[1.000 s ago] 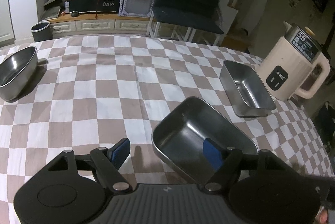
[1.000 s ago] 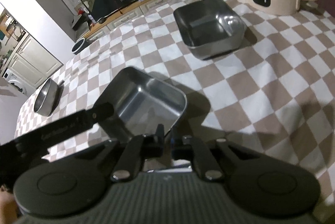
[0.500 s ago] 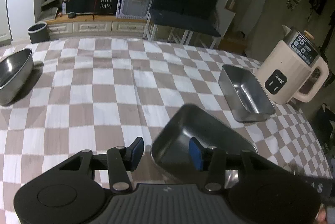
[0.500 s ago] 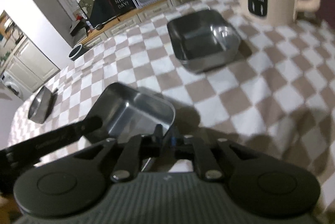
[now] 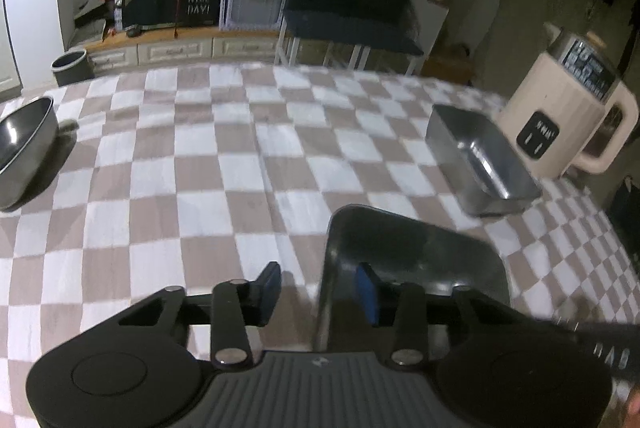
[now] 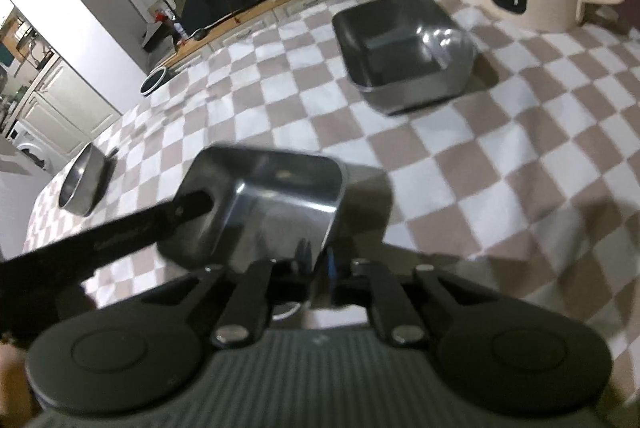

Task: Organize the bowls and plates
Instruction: 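Carry the steel pan with both tools toward the nested bowls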

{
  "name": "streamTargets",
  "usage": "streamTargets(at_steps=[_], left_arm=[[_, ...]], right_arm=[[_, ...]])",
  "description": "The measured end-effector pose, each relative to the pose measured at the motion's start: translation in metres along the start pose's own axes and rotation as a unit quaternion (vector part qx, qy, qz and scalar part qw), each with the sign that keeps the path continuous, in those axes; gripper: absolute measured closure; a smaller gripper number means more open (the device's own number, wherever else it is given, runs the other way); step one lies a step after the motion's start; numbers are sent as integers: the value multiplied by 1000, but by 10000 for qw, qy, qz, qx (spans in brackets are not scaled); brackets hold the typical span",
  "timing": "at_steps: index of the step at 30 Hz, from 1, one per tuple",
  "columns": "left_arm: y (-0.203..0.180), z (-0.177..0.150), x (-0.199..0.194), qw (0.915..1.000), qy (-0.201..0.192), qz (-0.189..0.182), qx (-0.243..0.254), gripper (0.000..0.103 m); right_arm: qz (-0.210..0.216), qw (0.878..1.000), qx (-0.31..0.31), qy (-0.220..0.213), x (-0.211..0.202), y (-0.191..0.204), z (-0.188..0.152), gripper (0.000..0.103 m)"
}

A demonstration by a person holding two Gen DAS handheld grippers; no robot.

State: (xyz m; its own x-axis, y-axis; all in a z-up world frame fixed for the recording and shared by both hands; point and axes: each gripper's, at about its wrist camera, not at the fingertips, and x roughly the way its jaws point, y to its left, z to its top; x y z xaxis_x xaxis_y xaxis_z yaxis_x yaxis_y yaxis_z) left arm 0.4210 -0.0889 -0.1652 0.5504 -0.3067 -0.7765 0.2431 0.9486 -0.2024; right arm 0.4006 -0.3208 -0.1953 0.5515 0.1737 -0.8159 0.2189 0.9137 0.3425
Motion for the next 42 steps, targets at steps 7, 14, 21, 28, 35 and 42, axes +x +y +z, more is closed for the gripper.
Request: streamTargets(at_steps=[7,14,21,28,35,42], left_arm=[[1,-7,-3,9991,403,-116,14,86],[-1,-10,-25,9993,350,-95,57,93],[13,-7,-68,9999,-20,-45,-100,93],[40,-22,-117,9995,-144,270,-86,92],[78,-49,-154,9973,-22,696,-213,92],[109,-72,-179,9942,84,1014,-352,88]], right_arm=[[-84,10000,-39,-36,1,-3,3,100],[-34,9997,-196,-145,-9,6,1,100],[188,9977,-436,-477,-35,30,-2,100],[514,9946,-739,-516,-51,69,-18,100],[857,9902,-1086,-193,-51,117,-45,99],[1028,9860,-1299,180,-47,155,-69,98]])
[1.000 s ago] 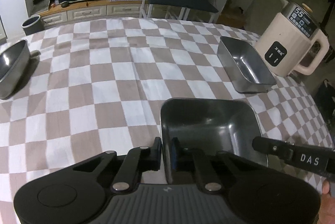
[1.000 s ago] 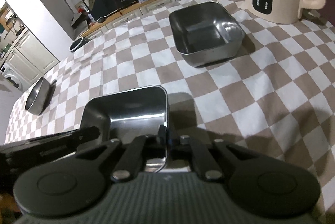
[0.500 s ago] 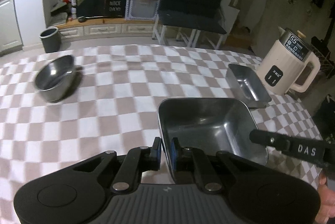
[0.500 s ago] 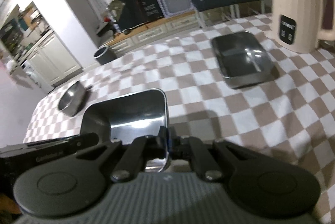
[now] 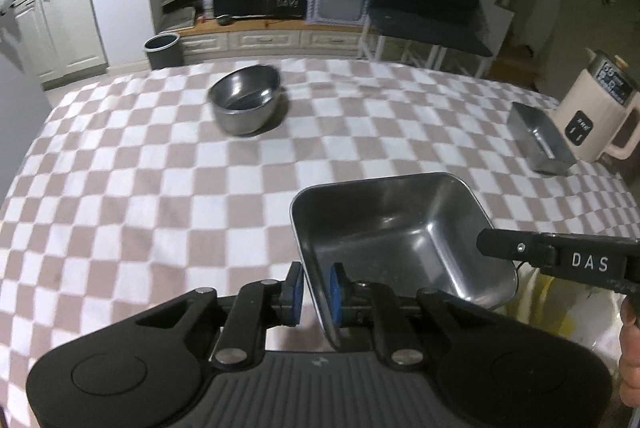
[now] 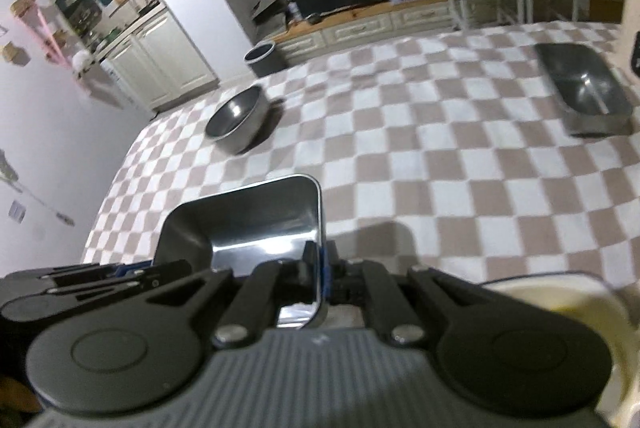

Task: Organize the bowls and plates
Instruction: 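Carry the steel pan with both tools toward the nested bowls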

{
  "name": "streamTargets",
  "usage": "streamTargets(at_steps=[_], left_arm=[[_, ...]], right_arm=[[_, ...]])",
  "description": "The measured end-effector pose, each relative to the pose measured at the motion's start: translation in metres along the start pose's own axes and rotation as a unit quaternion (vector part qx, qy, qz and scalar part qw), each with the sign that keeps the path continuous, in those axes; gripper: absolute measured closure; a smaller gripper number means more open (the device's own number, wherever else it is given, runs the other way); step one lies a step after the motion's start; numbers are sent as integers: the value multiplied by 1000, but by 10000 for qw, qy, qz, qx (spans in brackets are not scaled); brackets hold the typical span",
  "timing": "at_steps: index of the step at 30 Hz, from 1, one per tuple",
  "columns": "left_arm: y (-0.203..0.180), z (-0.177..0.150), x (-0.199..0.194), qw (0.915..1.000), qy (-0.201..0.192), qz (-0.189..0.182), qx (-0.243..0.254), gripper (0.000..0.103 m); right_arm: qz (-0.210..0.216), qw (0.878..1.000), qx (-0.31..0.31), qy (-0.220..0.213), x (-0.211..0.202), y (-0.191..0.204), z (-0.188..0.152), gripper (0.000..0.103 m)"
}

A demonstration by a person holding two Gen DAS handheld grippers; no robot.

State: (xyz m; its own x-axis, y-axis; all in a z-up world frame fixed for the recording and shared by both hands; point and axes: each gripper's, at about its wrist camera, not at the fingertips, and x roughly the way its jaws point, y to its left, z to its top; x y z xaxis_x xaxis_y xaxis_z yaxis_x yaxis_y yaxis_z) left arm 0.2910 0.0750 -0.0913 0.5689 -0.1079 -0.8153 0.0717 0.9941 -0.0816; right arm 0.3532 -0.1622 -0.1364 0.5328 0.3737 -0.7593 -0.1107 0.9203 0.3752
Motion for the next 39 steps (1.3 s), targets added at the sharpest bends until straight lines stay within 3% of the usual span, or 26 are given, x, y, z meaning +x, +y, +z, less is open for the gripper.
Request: streamTargets(at_steps=[6,13,19,29,39], left_arm=[[22,-21,-1,9995,241,224,22,88],[41,-36,5,9984,506,237,2,88],[43,-44,13,9973,676,245,117,82],[58,-49,24,9960,855,231,84,82],[62,-48,26,9965,812,164,148,82]], right_arm=[[-89,9979,-364,523,16,30,-21,98],[-151,9919,-743,1023,31,47,-44,97],[-158,9911,-704,1117,40,49,-47,97],[-61,9895,-645,1294,57,56,-44,97],[-128,9880,-759,1341,56,60,-48,95]])
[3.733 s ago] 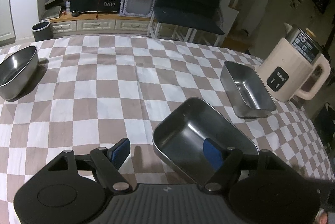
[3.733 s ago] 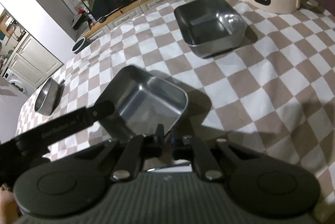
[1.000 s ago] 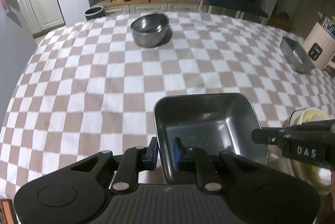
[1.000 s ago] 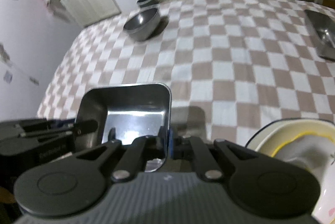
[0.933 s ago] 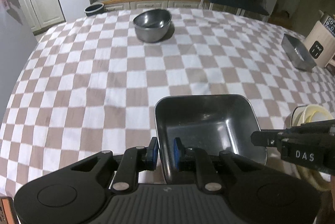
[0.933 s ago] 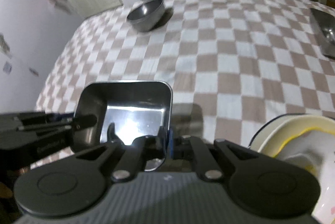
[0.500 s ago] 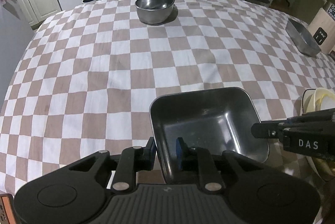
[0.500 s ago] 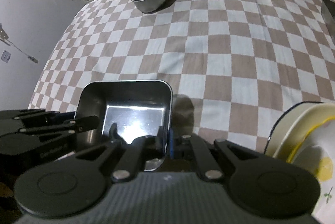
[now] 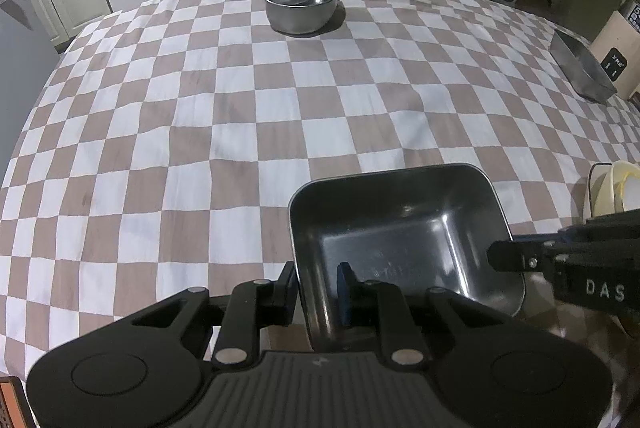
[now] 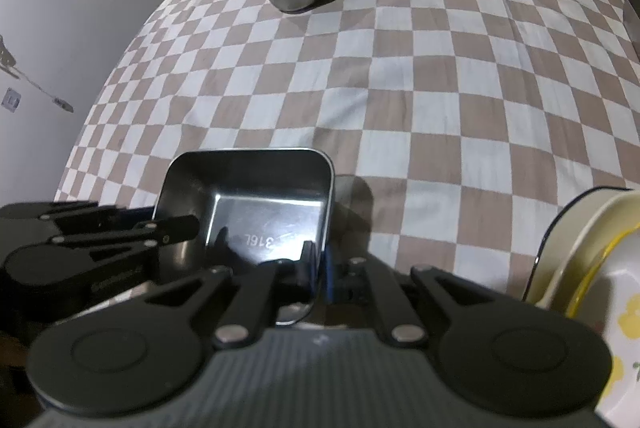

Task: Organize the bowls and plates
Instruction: 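Carry the steel pan with both tools toward the nested bowls, then lower the steel pan to the table and open both tools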

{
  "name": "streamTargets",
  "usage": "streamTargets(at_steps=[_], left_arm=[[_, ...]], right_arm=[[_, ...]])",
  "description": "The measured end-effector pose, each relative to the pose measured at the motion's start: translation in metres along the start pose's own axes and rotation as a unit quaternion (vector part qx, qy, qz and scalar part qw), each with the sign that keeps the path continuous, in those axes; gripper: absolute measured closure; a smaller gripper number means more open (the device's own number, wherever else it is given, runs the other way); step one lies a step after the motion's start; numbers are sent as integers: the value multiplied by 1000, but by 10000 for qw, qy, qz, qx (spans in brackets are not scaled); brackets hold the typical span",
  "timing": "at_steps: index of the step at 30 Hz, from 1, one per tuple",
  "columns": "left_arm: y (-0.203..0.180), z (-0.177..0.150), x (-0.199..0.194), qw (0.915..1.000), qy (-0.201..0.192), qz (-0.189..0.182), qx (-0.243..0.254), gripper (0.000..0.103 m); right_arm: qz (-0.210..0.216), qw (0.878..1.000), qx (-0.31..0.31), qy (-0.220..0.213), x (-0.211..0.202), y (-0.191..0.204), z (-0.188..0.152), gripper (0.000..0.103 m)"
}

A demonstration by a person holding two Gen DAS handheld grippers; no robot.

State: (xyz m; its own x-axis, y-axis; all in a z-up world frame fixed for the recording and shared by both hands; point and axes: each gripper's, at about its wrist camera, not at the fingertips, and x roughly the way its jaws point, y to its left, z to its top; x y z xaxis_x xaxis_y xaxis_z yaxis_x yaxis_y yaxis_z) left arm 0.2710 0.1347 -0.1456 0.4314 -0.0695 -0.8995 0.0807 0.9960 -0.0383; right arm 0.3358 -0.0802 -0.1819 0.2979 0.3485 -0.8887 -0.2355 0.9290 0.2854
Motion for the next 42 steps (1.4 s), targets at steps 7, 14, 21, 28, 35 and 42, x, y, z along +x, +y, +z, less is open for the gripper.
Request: streamTargets(at_steps=[7,14,21,28,35,42], left_arm=[[-1,1,1,10000,16,-6,60,78],[3,-1,2,10000,94,16,-2,62],[7,0,-7,9999,0,23,-121,50],[11,-1,-23,9996,-168,74,-196,27],[8,3,-40,9984,-436,140,-340,6],[-7,17,-53,9966,-737,62,-353,0]], right_arm=[[78,10000,16,-4,1,-2,0,90],[87,9999,20,-131,-2,-3,2,69],[-6,9995,117,-309,-6,-8,3,42],[-77,9986,34,-516,-15,-11,1,24],[-68,9956,-12,-934,-36,-19,0,1],[-203,9906,46,-1355,-65,-44,1,1]])
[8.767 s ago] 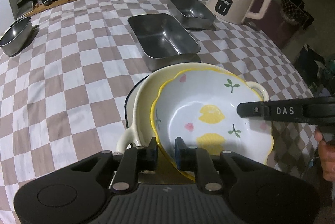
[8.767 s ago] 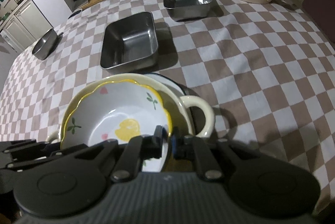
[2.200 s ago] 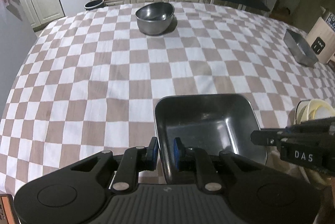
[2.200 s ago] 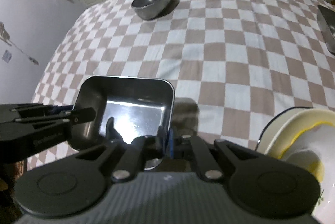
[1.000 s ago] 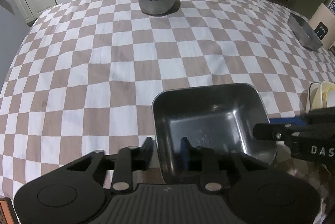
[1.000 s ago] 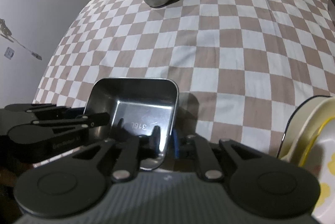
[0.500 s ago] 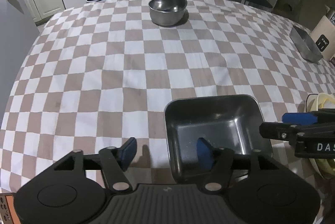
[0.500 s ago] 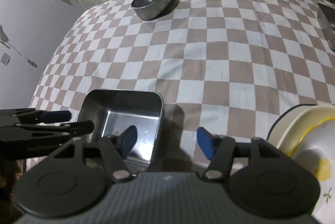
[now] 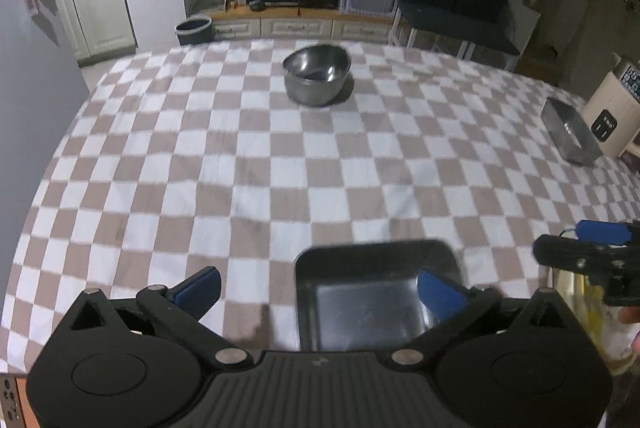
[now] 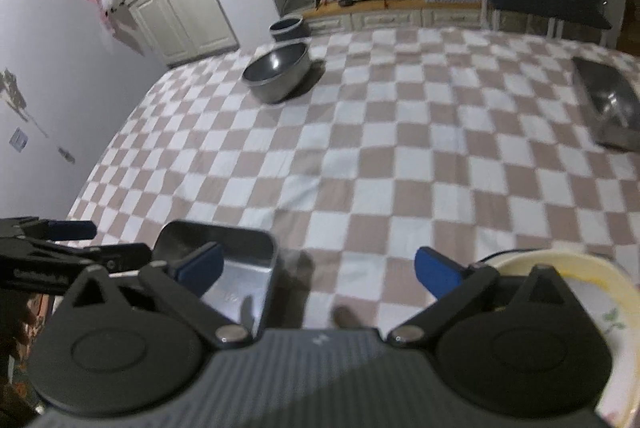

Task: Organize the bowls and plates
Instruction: 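Lower the steel pan to the table and open both tools, then move both tools to the second steel pan beside the cream kettle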

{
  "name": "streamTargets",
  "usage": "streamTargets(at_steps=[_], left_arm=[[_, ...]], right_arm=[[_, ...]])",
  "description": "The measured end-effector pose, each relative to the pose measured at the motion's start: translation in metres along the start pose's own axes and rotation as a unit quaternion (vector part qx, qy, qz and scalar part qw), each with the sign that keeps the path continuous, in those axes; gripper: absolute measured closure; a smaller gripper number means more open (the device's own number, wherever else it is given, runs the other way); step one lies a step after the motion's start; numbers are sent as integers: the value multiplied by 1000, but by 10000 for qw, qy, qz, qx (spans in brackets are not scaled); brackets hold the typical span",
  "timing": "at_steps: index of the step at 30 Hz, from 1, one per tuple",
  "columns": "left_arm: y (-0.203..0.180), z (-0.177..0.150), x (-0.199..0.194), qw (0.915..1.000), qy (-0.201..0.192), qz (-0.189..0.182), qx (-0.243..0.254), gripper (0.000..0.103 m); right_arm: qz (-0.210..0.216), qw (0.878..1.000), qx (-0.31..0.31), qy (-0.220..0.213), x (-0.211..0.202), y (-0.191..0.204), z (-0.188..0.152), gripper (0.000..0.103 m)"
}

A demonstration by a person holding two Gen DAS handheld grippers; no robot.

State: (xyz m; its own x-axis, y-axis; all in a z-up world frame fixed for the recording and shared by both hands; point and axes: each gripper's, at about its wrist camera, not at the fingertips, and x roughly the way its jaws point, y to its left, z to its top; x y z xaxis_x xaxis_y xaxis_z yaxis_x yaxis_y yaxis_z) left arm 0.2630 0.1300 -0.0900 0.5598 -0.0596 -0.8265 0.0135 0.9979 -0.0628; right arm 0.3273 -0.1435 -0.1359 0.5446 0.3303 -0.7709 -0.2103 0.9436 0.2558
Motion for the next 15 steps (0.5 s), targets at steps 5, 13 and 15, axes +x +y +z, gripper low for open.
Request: streamTargets(at_steps=[5,13,15], left_arm=[[-25,15,1,9996,-223,-176,56,0],[-93,39,16,9962,-560,-544,381,0],[-110,43,22,9950,-603,-659,446,0]], right_arm=[[-196,9986,365,-321,-21,-37,7,1],[-758,9839,1348,-891,-49,-117,18,1],[-883,9780,1623,-970,-52,-138,20,1]])
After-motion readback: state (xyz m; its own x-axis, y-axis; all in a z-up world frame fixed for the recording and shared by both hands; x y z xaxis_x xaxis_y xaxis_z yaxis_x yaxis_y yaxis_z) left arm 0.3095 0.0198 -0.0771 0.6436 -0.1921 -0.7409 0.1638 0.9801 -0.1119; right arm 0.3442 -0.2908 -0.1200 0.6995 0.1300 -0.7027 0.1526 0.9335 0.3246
